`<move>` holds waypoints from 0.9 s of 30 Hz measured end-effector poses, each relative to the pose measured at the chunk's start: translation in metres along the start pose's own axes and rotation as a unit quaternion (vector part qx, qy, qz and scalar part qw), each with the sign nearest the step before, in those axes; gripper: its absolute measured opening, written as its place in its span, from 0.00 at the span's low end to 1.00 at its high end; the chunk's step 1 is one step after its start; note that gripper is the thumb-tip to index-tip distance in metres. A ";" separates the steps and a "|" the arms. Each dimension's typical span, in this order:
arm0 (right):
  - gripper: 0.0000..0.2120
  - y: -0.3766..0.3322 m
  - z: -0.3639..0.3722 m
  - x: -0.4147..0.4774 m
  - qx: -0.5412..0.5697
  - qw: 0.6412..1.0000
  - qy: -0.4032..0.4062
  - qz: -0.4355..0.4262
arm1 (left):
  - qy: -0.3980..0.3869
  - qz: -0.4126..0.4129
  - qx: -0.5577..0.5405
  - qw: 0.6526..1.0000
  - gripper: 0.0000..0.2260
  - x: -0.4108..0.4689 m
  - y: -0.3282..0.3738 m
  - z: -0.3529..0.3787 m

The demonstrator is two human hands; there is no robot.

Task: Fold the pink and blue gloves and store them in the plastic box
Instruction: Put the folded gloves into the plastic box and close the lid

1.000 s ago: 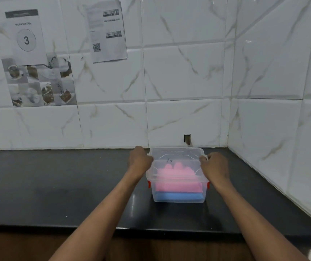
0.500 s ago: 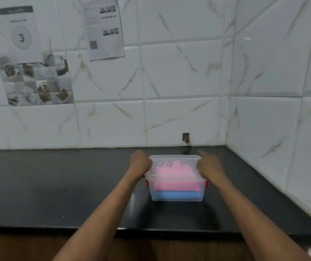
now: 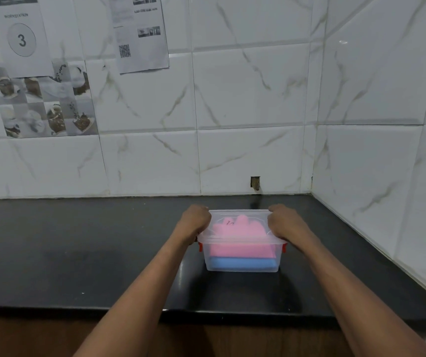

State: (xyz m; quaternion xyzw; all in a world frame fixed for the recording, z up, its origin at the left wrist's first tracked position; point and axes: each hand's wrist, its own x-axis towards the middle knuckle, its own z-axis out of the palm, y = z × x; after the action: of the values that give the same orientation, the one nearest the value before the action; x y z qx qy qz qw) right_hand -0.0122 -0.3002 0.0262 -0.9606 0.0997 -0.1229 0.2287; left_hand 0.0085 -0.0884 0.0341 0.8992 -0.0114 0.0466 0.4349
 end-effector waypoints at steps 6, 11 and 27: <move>0.16 0.005 0.007 -0.002 0.030 0.999 0.035 -0.009 | 0.064 -0.001 0.080 0.995 0.23 0.002 -0.009 0.018; 0.17 0.005 0.005 -0.003 0.026 0.999 0.035 -0.002 | 0.068 -0.006 0.274 0.959 0.21 -0.001 -0.002 0.020; 0.20 0.012 0.009 -0.018 0.302 0.948 -0.009 0.100 | -0.150 0.144 0.311 0.927 0.38 0.001 0.035 0.061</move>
State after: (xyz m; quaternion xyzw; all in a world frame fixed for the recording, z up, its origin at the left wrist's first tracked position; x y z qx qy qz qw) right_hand -0.0280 -0.3023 0.0096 -0.8328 0.1512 -0.1154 0.5199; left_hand 0.0120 -0.1578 0.0242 0.9746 -0.1904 -0.0253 0.1151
